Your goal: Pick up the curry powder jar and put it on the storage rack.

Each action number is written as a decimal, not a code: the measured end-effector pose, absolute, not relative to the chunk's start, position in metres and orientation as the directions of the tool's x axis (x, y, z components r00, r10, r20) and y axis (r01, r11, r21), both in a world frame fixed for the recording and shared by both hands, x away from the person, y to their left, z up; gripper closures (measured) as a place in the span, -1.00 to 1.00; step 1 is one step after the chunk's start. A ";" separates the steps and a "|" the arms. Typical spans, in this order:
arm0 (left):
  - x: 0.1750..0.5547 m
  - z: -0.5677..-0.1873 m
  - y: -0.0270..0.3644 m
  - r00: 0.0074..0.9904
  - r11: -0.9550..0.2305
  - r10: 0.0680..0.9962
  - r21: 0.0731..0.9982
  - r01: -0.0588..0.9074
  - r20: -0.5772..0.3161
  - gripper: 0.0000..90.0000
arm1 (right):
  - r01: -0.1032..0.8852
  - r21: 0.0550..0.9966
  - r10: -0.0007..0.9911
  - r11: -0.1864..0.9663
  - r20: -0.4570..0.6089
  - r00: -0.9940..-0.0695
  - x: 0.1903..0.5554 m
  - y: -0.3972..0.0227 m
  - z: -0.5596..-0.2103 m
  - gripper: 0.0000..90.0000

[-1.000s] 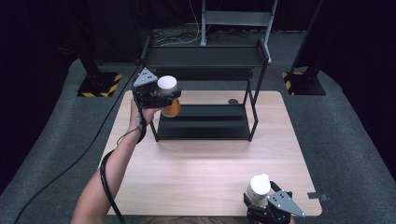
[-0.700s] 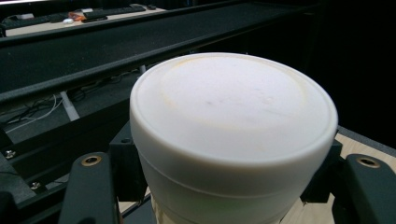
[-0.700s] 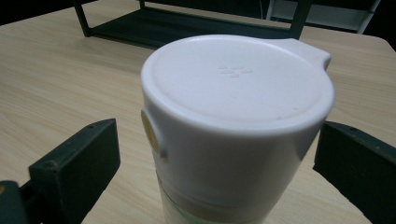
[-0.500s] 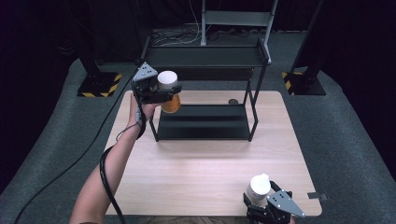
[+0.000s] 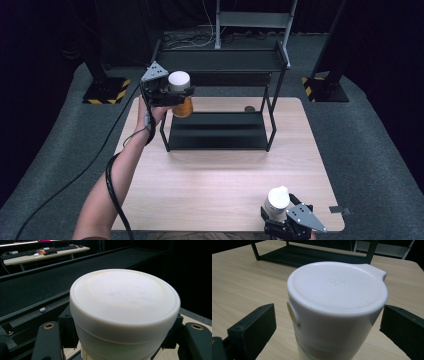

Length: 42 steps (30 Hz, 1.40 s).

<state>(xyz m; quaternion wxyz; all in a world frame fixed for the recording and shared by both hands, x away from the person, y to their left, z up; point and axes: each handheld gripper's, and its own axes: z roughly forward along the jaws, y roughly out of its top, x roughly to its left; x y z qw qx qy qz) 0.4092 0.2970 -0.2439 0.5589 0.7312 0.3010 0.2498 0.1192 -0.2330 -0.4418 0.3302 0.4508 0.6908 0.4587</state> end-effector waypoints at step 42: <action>0.411 -0.213 0.303 0.691 -0.171 0.722 0.976 0.135 0.030 -0.24 | 0.324 0.931 0.928 0.169 -0.039 -0.371 0.119 -0.233 -0.441 -1.00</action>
